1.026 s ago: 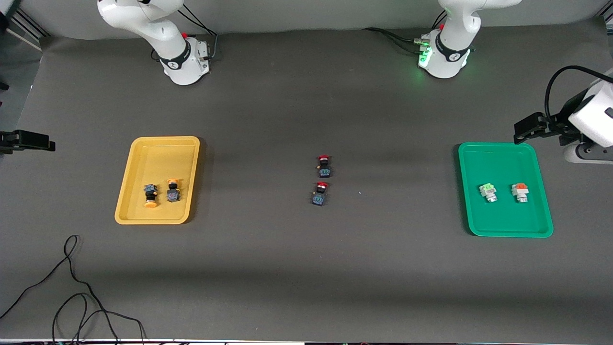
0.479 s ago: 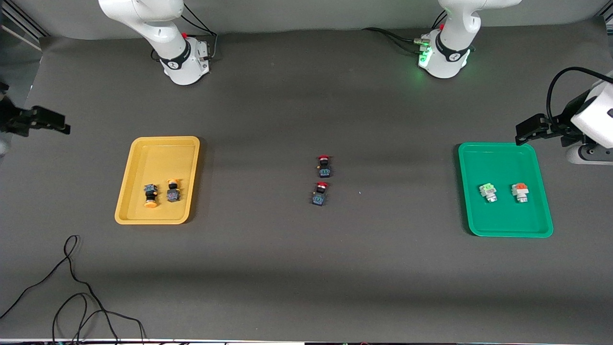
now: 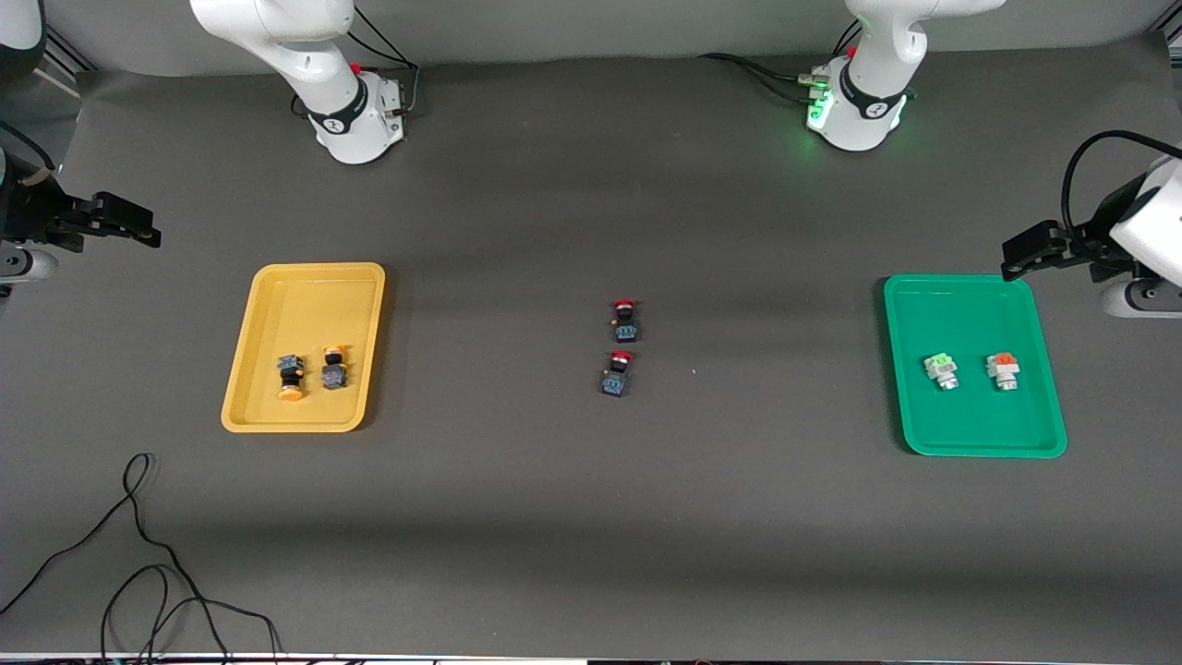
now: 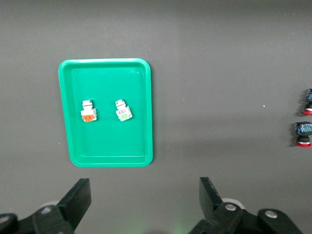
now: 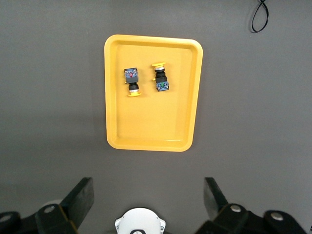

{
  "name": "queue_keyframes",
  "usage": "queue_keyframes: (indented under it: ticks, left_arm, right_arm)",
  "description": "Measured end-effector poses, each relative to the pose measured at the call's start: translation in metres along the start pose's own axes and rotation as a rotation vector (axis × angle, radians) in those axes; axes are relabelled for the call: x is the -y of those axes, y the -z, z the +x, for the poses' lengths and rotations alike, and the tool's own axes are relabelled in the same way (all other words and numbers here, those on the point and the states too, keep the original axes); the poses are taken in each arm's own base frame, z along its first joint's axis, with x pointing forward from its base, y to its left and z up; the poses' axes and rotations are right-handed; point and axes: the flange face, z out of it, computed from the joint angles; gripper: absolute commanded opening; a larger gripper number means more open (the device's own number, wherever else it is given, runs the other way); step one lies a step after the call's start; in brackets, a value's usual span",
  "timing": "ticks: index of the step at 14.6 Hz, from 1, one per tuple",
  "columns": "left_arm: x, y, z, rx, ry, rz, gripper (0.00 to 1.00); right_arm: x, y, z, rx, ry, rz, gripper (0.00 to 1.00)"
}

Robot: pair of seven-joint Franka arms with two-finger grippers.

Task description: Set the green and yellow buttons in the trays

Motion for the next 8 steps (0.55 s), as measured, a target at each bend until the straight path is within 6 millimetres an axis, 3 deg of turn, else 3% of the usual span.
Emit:
queue_keyframes:
  ticks: [8]
  left_arm:
    - [0.0040, 0.0005, -0.0003, -0.001, 0.007, 0.003, 0.99]
  right_arm:
    - [0.0001, 0.0018, 0.0023, -0.021, -0.059, 0.003, 1.00]
